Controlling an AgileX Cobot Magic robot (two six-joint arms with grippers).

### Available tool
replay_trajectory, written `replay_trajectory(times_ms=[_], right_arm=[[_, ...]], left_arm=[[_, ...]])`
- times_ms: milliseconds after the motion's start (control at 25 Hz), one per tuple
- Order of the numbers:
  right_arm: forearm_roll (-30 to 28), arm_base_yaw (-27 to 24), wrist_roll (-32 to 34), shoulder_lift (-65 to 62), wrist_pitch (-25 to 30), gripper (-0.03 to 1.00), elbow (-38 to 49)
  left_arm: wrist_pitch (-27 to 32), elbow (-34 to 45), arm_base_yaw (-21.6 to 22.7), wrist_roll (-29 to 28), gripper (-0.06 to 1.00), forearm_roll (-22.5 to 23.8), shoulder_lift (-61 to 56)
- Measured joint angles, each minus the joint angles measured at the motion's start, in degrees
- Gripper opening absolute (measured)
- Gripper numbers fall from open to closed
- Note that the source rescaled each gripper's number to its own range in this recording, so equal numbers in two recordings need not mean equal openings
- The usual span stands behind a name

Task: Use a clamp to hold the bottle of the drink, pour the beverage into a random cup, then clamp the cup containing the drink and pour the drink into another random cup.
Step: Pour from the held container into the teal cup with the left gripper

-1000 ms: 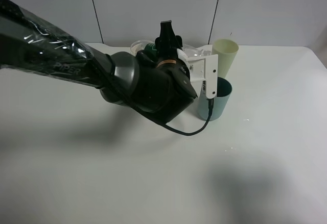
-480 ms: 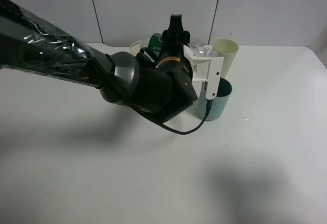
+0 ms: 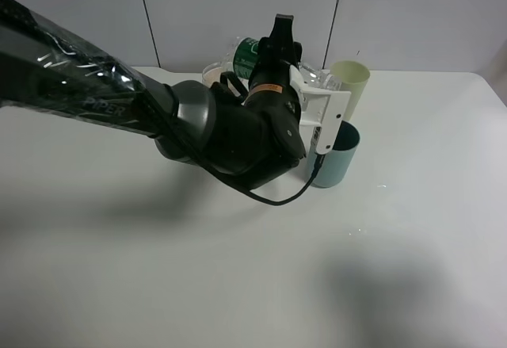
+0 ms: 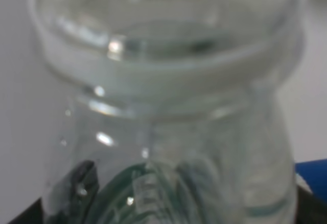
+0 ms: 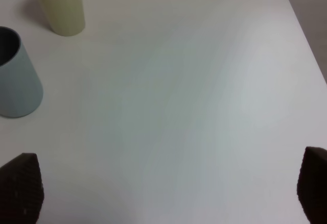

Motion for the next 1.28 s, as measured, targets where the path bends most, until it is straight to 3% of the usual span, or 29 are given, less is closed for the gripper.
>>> replay_trajectory(times_ms=[320,1280], right_arm=[[0.0,0.0,0.0,0.0,0.0,1.0,0.0],[0.0,0.0,0.0,0.0,0.0,1.0,0.0]], left_arm=[[-0.4,0.0,0.0,2.6,0.08,2.0,0.0],[-1.6,0.0,0.1,2.9,0.08,4.2,0.0]])
